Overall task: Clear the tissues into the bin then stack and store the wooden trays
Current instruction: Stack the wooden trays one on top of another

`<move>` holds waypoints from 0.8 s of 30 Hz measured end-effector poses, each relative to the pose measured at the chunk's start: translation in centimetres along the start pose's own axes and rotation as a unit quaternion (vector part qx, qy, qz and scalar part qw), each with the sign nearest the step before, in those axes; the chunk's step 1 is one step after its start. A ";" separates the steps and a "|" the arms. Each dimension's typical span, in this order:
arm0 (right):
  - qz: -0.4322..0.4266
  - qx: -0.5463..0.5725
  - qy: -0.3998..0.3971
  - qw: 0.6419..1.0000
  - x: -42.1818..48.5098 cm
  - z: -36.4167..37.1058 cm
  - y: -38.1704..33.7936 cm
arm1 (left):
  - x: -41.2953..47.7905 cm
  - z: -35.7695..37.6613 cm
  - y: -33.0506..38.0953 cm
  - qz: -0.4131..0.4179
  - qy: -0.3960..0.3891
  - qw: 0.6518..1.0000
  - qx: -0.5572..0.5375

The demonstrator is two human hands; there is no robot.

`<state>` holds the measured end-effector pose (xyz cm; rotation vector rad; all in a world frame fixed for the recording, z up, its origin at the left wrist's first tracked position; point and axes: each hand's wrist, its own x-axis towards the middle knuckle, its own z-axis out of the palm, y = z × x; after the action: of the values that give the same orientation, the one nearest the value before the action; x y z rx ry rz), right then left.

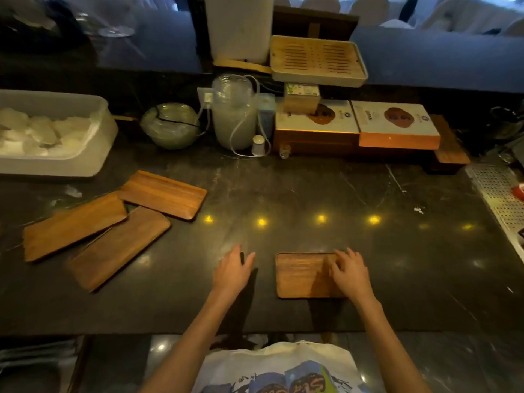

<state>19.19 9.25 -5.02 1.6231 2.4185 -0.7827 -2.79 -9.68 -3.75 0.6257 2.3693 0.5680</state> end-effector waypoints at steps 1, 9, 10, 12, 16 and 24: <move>-0.022 0.023 -0.004 0.999 0.1 0.4 -2.9 | 0.7 -2.0 -1.2 -0.013 -0.002 1.000 0.000; -0.130 0.107 -0.153 0.974 0.3 6.3 -25.1 | 5.4 -15.9 -13.8 -0.106 0.066 0.991 -0.037; -0.128 0.111 -0.165 0.972 0.5 7.1 -27.2 | 6.1 -17.4 -15.0 -0.103 0.083 0.991 -0.037; -0.118 0.118 -0.187 0.968 1.0 8.4 -30.7 | 7.7 -20.3 -16.8 -0.092 0.113 0.989 -0.014; -0.062 0.165 -0.197 0.965 2.3 10.1 -35.6 | 11.8 -25.1 -18.4 -0.078 0.134 0.988 -0.001; 0.075 0.202 -0.253 0.943 5.1 11.1 -38.7 | 21.2 -28.5 -18.3 -0.079 0.108 0.990 0.041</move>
<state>-19.40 -2.99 -3.04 1.4596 1.8334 -1.5245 -41.50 -19.28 -2.55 0.4252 2.6280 0.4901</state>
